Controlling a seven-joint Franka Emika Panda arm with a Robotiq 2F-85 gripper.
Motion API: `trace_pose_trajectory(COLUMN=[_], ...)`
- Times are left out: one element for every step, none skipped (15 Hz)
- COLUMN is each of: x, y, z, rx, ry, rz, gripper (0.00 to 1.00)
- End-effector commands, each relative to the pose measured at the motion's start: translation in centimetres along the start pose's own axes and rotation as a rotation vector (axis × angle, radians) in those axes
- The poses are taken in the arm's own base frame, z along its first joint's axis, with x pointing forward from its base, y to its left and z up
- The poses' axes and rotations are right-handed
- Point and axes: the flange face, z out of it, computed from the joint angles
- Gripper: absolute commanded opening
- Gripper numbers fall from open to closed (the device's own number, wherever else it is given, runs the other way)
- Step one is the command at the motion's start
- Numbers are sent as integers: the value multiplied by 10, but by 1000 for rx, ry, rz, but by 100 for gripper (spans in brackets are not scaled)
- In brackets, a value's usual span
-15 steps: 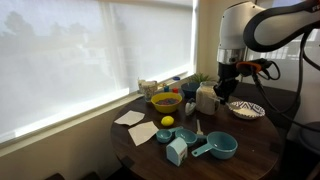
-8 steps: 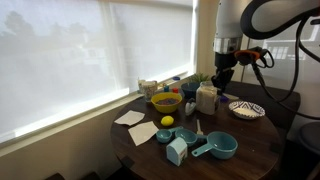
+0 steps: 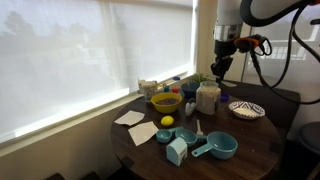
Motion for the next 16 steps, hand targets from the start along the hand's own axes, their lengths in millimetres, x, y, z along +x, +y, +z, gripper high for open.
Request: trace_pose_trajectory(x=[12, 13, 13, 13, 14, 15, 16, 17, 18, 19, 19, 19, 19, 19, 19, 19], y=[14, 19, 24, 28, 31, 35, 39, 43, 46, 47, 44, 46, 46, 45, 45, 45], z=[-4, -2, -1, 0, 1, 1, 1, 1, 1, 0, 1, 1, 1, 1, 1, 1], rx=[-21, -23, -20, -14, -16, -10, -7, -6, -4, -12, 6, 6, 6, 6, 6, 6], ry=[19, 29, 36, 41, 45, 52, 61, 75, 89, 105, 69, 71, 71, 71, 71, 71], rz=[16, 34, 48, 58, 69, 80, 93, 107, 114, 98, 94, 96, 96, 95, 95, 95], gripper=[4, 4, 4, 4, 4, 4, 4, 4, 4, 4, 4, 14, 14, 14, 14, 14])
